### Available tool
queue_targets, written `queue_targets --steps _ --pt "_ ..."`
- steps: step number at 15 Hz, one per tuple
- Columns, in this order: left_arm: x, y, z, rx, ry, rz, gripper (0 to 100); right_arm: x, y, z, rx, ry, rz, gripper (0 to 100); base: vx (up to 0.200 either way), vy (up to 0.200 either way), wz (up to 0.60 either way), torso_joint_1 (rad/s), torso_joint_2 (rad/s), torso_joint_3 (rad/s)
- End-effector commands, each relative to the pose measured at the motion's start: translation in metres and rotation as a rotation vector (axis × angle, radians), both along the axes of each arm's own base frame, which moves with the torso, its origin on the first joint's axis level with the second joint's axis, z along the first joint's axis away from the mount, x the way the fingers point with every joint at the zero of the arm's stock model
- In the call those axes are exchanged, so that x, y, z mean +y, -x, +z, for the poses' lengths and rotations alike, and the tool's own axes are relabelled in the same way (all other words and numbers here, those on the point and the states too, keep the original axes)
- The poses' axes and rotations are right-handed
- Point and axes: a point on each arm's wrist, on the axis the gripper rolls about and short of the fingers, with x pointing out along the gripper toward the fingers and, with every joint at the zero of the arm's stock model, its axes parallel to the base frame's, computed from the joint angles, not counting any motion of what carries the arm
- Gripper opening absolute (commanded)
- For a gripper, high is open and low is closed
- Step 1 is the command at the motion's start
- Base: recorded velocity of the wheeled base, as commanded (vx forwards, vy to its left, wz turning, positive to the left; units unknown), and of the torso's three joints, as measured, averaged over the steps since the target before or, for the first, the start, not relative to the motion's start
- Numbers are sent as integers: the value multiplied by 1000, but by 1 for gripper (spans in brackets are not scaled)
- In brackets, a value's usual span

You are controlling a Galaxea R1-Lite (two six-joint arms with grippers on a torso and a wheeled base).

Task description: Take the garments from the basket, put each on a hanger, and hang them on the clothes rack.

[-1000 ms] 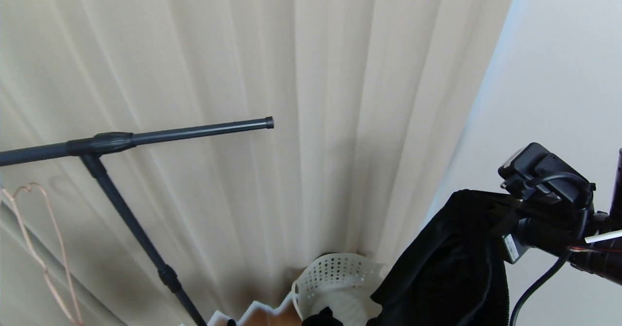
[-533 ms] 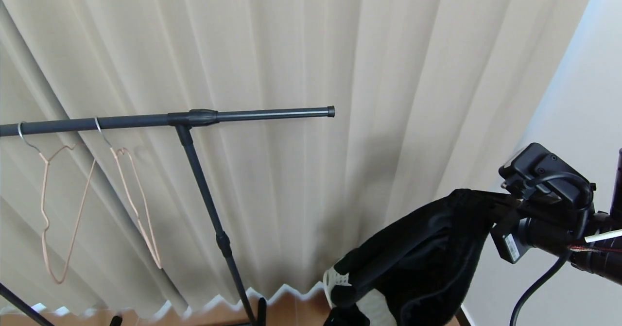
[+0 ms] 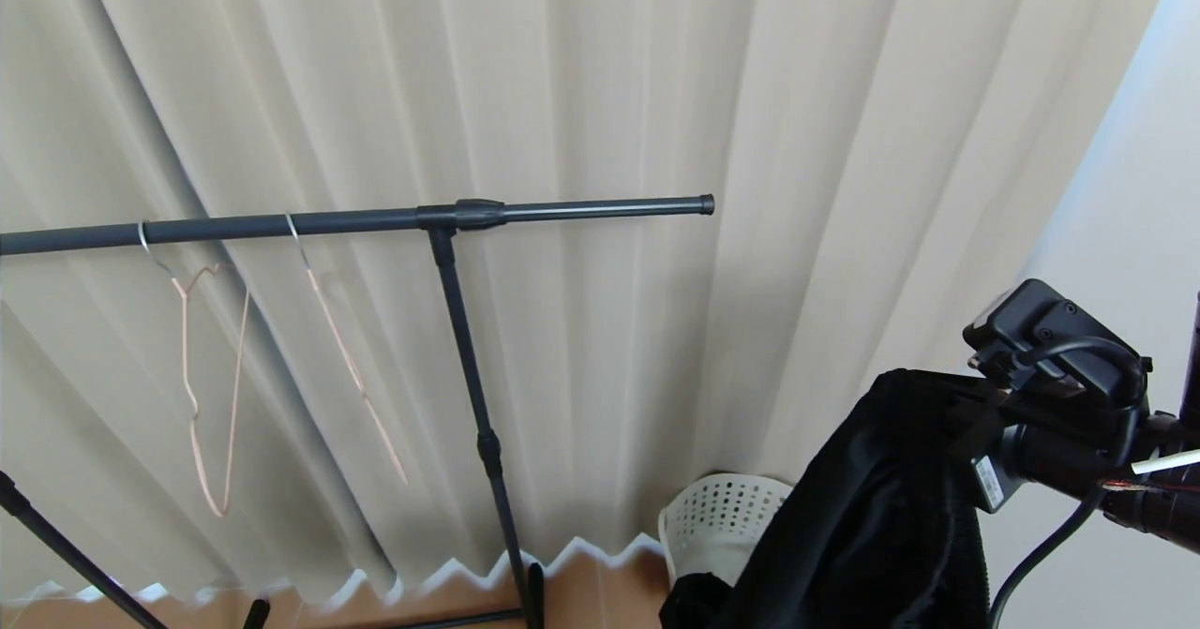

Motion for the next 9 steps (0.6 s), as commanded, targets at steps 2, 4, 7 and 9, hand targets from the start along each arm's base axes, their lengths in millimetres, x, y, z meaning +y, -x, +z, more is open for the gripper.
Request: queue_targets --steps 2,4,7,9 --pt "0 0 0 1 1 1 100 0 0 0 1 1 0 0 0 200 0 2 2 5" --pt "0 0 0 2 1 1 100 0 -1 -1 2 2 0 0 0 200 0 5 5 5" --pt "0 0 0 2 0 0 100 0 -1 0 1 1 -1 0 0 200 0 -2 4 1" --pt "0 0 1 -1 1 1 100 0 0 0 1 1 -1 0 0 200 0 0 5 0"
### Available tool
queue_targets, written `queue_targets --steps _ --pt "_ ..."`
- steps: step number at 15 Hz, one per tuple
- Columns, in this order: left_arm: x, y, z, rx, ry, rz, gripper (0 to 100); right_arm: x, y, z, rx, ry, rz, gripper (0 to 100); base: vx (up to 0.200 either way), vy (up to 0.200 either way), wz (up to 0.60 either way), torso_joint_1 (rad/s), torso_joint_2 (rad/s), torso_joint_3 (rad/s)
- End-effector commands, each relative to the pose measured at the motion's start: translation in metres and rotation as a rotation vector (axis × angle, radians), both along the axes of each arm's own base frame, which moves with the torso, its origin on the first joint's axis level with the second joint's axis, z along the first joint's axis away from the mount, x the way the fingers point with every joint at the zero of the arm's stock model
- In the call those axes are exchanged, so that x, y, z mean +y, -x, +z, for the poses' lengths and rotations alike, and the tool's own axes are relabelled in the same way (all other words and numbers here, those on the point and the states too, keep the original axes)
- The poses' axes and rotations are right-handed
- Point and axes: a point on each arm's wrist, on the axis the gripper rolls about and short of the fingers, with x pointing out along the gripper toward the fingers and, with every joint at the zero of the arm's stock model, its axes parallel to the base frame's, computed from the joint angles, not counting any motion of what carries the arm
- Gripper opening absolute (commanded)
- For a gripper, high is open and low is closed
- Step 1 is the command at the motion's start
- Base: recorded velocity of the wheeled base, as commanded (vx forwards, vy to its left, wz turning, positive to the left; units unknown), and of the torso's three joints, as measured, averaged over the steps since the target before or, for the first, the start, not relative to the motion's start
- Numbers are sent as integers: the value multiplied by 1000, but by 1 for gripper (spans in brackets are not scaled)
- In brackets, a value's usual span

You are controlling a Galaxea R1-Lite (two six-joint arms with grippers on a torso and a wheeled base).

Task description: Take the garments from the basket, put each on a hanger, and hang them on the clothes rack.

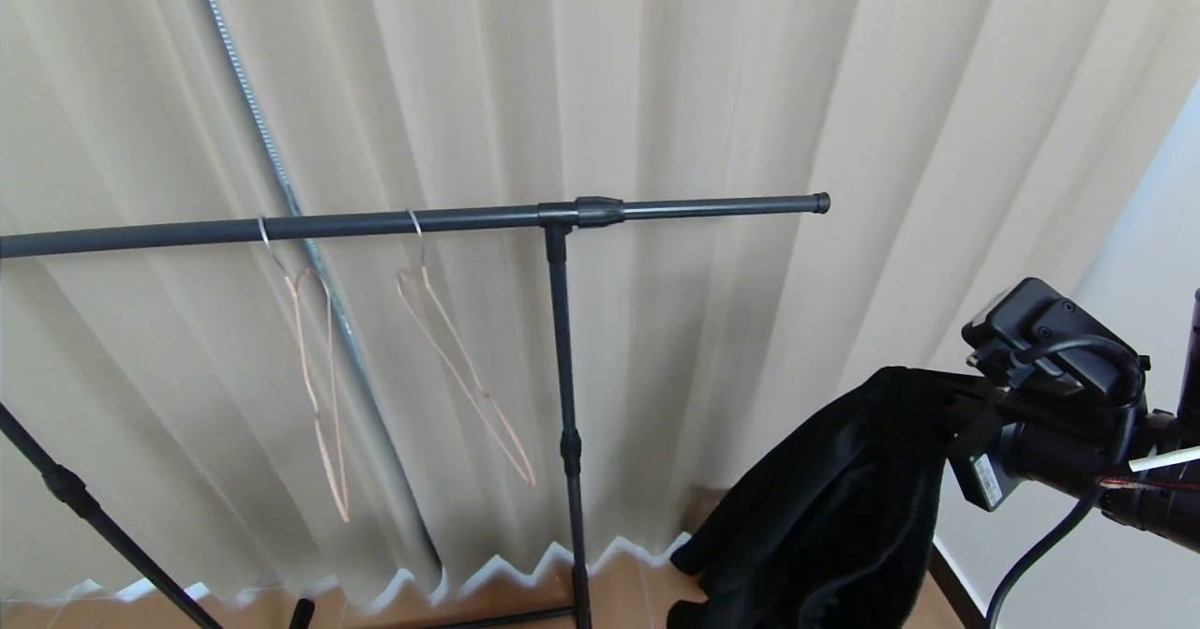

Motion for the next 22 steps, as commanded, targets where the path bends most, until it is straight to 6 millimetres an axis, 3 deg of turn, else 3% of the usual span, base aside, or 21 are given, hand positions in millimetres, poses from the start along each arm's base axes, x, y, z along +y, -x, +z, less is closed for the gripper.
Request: queue_targets --steps 1,3,11,22 --pt "0 0 0 0 1 0 100 0 0 0 -1 0 0 0 0 200 0 12 2 7" --pt "0 0 0 3 1 0 100 0 0 0 1 1 -1 0 0 200 0 5 2 0" --pt "0 0 0 3 2 0 100 -1 1 -2 5 3 -3 0 -200 100 0 4 4 2" --pt "0 0 0 3 2 0 100 -1 0 -4 13 6 -4 0 0 200 0 1 1 3"
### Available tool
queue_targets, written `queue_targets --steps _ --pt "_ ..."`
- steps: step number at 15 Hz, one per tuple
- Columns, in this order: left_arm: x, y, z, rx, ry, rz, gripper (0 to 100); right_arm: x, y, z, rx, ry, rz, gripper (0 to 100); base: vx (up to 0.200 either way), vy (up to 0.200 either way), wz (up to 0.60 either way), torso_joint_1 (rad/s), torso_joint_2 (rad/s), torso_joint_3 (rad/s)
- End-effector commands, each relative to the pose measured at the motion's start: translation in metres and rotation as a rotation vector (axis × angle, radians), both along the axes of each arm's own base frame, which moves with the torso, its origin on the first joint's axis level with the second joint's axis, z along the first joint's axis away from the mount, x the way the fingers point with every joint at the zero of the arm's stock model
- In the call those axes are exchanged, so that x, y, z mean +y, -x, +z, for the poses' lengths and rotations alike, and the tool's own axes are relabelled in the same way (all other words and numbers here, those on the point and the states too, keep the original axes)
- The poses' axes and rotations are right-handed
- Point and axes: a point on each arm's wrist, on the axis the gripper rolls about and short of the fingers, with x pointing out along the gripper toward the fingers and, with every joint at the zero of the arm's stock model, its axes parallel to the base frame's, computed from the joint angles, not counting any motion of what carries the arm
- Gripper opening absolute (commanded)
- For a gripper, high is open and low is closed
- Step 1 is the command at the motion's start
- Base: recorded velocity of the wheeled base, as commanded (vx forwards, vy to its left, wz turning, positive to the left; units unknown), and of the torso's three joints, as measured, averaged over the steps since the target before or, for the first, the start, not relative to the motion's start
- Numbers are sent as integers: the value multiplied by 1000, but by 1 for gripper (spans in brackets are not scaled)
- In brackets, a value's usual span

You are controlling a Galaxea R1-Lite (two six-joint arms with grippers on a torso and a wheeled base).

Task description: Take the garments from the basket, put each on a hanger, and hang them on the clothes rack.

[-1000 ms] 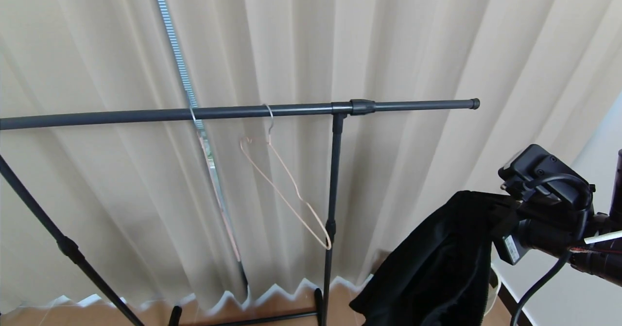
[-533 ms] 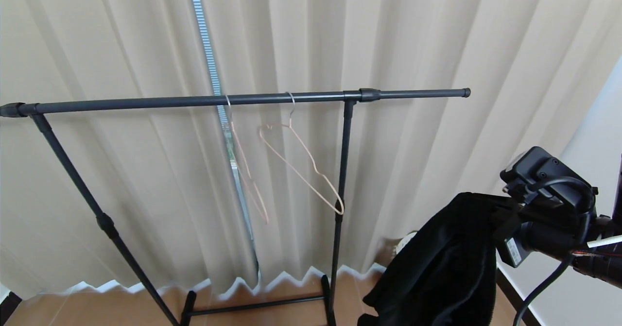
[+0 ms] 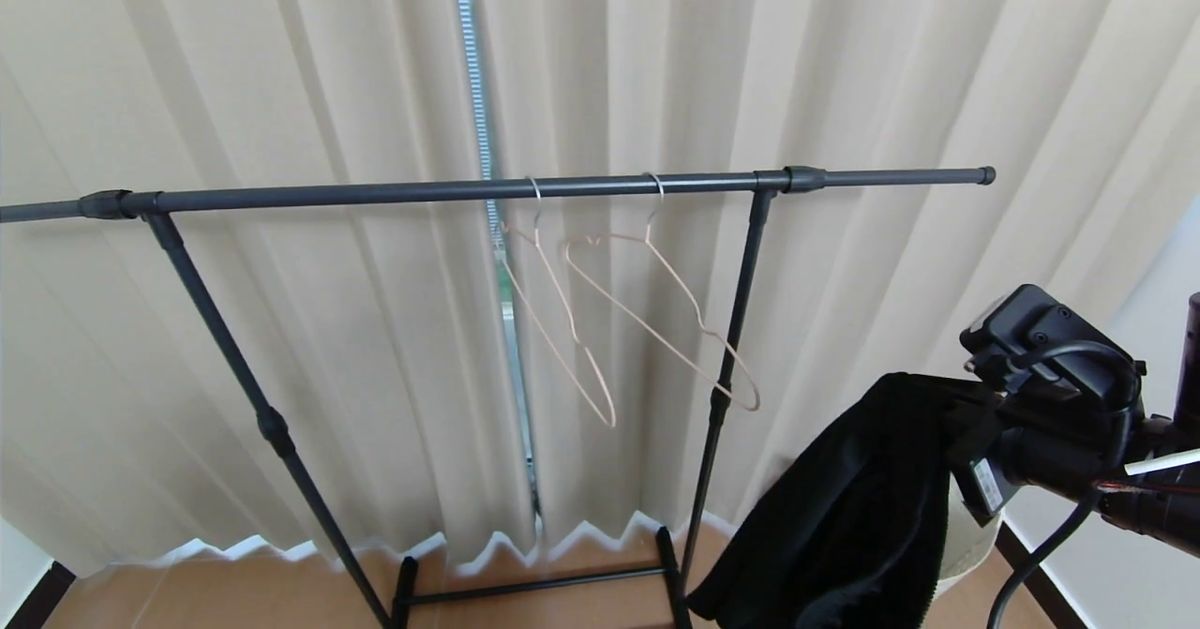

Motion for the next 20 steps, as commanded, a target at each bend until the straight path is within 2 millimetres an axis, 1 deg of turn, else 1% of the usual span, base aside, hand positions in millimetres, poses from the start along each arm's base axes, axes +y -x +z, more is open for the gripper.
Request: queue_targets --steps 1,2,4,8,10,13,16,18,20 --pt "0 0 0 1 1 1 100 0 0 -1 2 1 2 0 0 200 0 2 2 2" --pt "0 0 0 1 2 1 100 0 0 -1 2 1 2 0 0 200 0 7 2 2" --pt "0 0 0 0 1 1 100 0 0 0 1 0 2 0 -200 200 0 5 5 5" --pt "0 0 0 0 2 2 100 0 0 -1 2 2 0 0 -200 0 0 0 4 2" --pt "0 0 0 0 1 2 100 0 1 1 -5 -1 2 0 0 0 0 0 0 0" --pt "0 0 0 -2 -1 4 100 -4 9 2 -18 -7 4 0 0 0 0 0 0 0" --pt "0 0 0 3 -16 -1 100 2 8 -1 -5 -1 27 0 0 0 0 0 0 0" --pt "0 0 -1 9 -68 -6 100 3 6 -5 13 6 26 0 0 0 0 0 0 0" --pt "0 -1 -1 18 -82 -13 100 5 7 -4 11 3 42 0 0 0 0 0 0 0"
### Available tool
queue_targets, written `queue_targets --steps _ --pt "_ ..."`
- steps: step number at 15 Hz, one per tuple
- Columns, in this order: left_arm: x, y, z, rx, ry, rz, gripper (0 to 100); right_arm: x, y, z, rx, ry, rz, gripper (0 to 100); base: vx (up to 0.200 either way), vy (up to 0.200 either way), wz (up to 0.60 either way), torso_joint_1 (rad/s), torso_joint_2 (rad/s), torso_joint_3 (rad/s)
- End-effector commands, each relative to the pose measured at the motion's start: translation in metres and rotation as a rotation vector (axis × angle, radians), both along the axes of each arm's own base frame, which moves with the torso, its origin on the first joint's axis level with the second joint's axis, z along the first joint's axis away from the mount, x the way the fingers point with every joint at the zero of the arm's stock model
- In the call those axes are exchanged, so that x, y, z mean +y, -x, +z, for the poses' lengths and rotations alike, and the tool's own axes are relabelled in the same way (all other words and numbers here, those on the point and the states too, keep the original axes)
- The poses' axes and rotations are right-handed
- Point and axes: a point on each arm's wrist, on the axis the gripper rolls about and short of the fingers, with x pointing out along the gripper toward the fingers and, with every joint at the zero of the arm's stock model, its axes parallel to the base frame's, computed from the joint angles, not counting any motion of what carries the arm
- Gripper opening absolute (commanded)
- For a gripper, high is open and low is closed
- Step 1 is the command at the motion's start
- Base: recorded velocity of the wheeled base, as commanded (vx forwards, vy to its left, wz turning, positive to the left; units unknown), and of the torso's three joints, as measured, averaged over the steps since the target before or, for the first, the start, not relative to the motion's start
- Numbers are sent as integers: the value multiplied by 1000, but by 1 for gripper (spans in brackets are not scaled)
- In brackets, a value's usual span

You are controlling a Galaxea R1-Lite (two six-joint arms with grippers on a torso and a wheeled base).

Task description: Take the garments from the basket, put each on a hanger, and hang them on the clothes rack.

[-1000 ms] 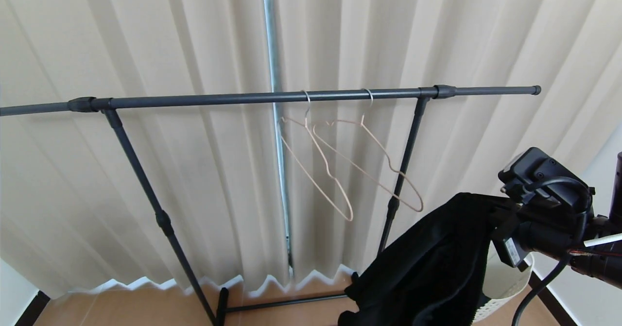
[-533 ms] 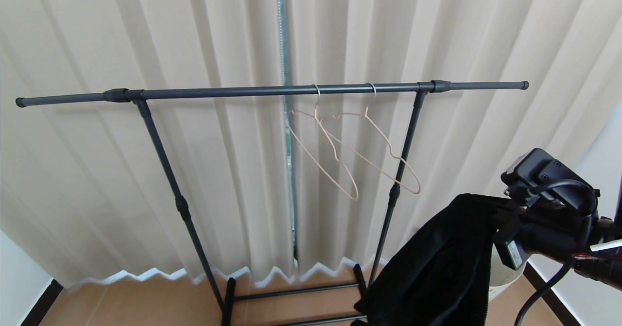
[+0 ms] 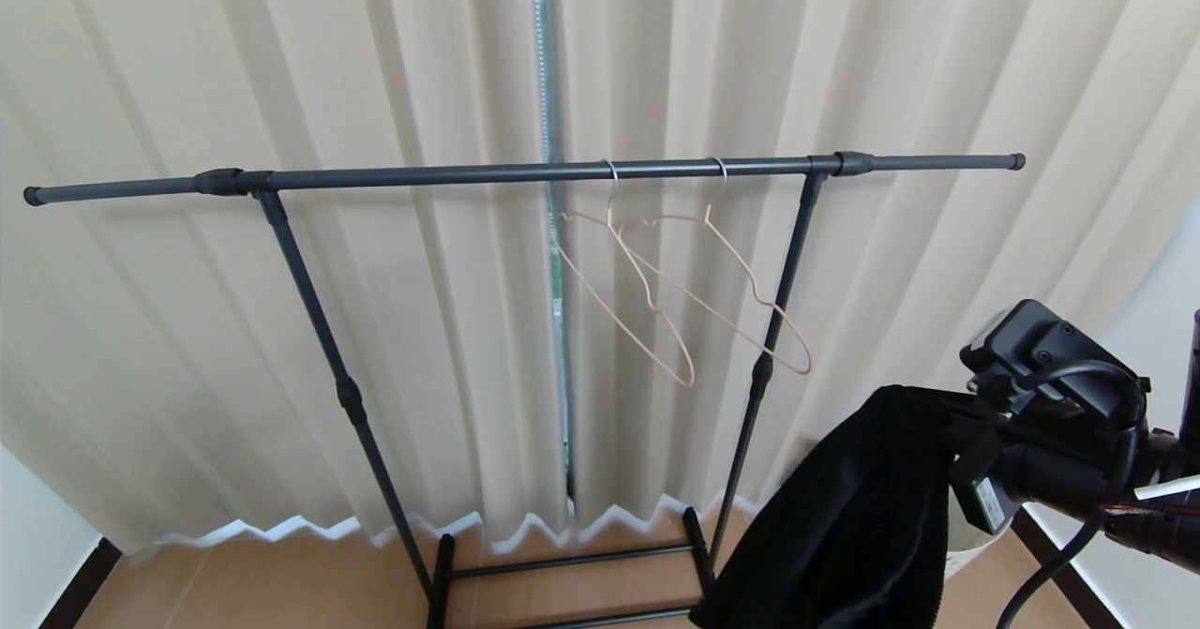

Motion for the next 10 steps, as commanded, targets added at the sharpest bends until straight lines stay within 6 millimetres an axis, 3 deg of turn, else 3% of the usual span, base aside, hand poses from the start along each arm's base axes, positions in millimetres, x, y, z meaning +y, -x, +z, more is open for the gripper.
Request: queue_targets --steps 1,6,9,10 --pt "0 -1 1 14 -12 -2 100 4 -1 -2 9 5 14 0 0 0 0 0 0 0" --pt "-1 -14 5 178 -82 -46 100 6 0 -1 11 -6 28 0 0 0 0 0 0 0" --pt "-6 -26 55 213 -30 -303 100 23 6 7 18 -100 64 0 0 0 0 0 0 0" --pt "-8 -43 70 312 -6 -349 100 31 4 12 24 -143 65 0 0 0 0 0 0 0"
